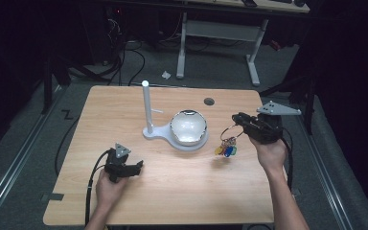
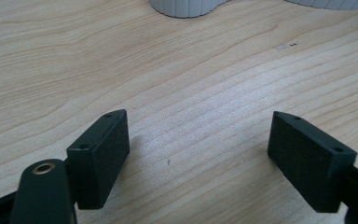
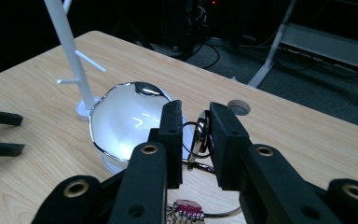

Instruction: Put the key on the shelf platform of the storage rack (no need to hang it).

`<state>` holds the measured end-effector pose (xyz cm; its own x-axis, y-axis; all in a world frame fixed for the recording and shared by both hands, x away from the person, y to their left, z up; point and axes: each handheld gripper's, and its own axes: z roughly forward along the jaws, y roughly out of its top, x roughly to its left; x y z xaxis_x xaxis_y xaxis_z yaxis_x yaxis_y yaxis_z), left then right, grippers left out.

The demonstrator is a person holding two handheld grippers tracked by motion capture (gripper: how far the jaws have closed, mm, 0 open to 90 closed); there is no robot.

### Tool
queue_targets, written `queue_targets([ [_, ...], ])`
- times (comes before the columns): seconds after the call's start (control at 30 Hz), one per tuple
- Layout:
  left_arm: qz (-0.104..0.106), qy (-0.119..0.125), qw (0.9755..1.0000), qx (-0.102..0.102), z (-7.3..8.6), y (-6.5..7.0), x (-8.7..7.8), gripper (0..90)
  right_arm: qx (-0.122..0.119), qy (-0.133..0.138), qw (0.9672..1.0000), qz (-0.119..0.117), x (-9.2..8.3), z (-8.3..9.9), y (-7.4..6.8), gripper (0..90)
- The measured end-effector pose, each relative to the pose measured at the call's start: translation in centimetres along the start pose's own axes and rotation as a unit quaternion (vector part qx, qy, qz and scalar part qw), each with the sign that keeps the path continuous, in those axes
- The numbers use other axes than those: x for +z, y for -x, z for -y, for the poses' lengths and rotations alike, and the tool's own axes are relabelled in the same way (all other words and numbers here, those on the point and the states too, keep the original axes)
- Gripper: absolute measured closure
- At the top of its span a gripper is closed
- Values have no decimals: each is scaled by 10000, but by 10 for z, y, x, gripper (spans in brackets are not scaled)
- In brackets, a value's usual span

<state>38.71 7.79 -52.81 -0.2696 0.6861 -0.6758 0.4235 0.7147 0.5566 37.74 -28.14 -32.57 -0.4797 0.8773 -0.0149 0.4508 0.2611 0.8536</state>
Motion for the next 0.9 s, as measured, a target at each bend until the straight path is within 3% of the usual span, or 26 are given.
queue_targets([
  [0.23,1,-4,10000,3,0,0,0,210,-22,75,9998,-166,-2,-16,-4,774],
  [0.27,7,-5,10000,10,0,0,0,210,-35,105,9998,-193,-2,-19,-5,821],
  [0.33,5,-6,10000,8,0,0,0,210,-55,142,9995,-275,-1,-26,-8,825],
  [0.47,5,-9,10000,4,0,0,0,210,-257,44,9992,-304,3,-35,-14,830],
  [0.9,6,-8,10000,5,0,0,0,210,-414,199,9979,-461,9,-69,-26,831],
])
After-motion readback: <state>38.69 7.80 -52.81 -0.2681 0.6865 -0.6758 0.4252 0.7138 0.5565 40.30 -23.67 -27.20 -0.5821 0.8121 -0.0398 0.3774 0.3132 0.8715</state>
